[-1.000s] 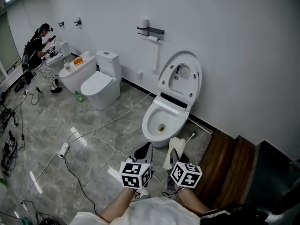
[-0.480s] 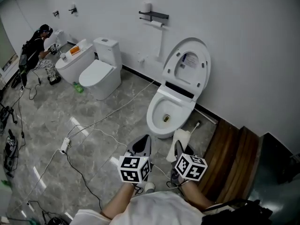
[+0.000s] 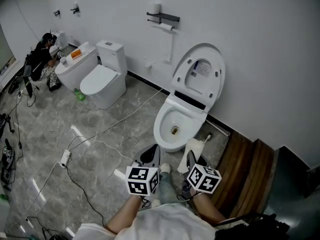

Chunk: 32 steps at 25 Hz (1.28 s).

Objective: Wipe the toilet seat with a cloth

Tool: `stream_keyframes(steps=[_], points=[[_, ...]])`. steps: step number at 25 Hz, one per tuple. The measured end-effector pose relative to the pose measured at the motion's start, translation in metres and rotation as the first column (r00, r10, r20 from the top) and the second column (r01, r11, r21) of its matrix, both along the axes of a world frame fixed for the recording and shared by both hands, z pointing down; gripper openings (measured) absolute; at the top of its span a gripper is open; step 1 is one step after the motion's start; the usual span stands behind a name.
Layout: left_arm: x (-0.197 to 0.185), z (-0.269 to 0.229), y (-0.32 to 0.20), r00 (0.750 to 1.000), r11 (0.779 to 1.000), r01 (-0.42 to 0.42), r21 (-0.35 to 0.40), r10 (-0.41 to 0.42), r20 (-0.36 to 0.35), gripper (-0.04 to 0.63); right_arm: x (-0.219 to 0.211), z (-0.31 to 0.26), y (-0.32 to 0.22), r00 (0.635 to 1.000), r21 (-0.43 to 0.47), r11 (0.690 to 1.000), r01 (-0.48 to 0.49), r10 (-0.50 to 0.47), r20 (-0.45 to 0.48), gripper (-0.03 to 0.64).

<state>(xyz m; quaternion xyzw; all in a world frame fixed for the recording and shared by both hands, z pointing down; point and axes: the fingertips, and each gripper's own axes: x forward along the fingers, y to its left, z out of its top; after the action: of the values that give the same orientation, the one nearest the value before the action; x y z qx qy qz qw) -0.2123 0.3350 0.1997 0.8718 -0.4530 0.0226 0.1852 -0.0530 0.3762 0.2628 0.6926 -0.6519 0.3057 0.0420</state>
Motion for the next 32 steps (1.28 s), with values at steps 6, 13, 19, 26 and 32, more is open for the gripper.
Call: stream_keyframes(steps=[6,13,19,26,32], points=[[0.015,-0.009,-0.033,1.000,0.999,-0.023,0.029,0.023,0.019,0.009,0.008,-0.002,-0.039,1.000,0.017,1.000,0.002,-0.003,0.013,0.100],[0.030,0.002,-0.079,0.999,0.999,-0.035,-0.003,0.035,0.020,0.009,0.016,0.004,-0.089,1.000,-0.004,1.000,0.006,-0.006,0.023,0.100],[0.050,0.004,-0.136,0.999,0.999,-0.041,-0.021,0.041,0.024,0.009,0.036,0.008,-0.139,1.000,-0.023,1.000,-0.005,0.006,0.031,0.100],[0.076,-0.006,-0.197,0.997,0.998,-0.065,-0.020,0.066,0.044,0.009,0.056,0.002,-0.201,0.998,-0.021,1.000,-0.016,0.017,0.066,0.100],[0.107,-0.012,-0.248,0.988,0.992,-0.128,-0.009,0.128,0.080,0.009,0.082,-0.003,-0.250,0.994,-0.001,0.998,-0.062,0.062,0.091,0.100]])
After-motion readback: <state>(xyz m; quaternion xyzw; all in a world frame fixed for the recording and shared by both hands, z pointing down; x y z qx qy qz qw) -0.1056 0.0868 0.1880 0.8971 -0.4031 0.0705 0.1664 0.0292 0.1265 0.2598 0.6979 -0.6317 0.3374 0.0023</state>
